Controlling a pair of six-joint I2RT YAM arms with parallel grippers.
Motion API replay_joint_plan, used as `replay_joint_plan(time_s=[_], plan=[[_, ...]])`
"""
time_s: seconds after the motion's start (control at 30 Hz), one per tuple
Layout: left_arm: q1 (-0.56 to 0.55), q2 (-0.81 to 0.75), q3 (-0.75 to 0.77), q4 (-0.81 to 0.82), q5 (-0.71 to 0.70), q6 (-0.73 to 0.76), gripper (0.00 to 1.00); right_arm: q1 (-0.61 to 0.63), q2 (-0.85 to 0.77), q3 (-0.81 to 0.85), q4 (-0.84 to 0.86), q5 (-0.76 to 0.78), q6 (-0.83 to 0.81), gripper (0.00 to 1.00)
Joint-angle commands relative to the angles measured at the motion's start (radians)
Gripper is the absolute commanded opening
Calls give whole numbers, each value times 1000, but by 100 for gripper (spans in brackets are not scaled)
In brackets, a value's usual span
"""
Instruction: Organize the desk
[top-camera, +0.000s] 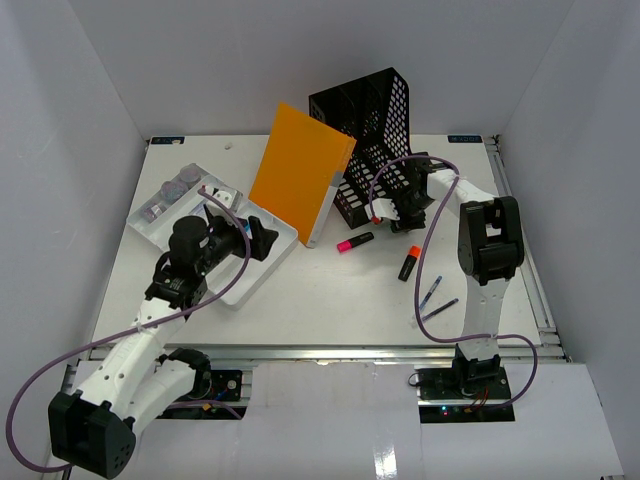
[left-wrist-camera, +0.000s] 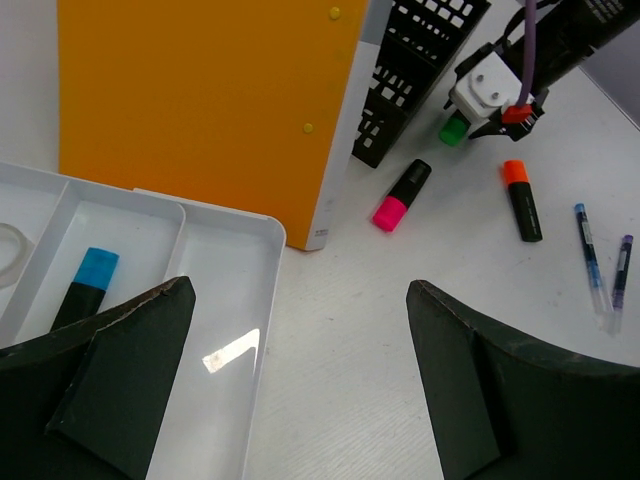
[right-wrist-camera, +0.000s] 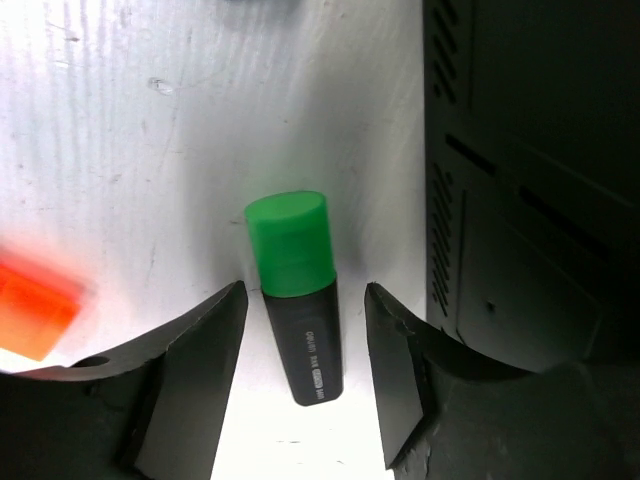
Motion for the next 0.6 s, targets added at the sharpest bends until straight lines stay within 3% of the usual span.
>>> replay_joint_plan(time_s=[0.0,0.13,0.23,0.4,0.47,0.57], plan=[[5,-49,-24,59,130,6,98,-5,39,-11,-105,37,41,58],[3,-83,-47,135,238,-7,98,-8,72,23,-131,4,78,41],[3,-92,-77,217,385,-56,98,-8,70,22,-123,-40,107,36],[3,-60,-170,571,548,-348,98,-9,40,24,-97,-103,198,24],[3,-26,-277,783,527,-534,98,-10,2,46,-76,-157,287,17],[-9,36,-366,930,472,-667,93,-9,-85,58,-62,-253,405,12]])
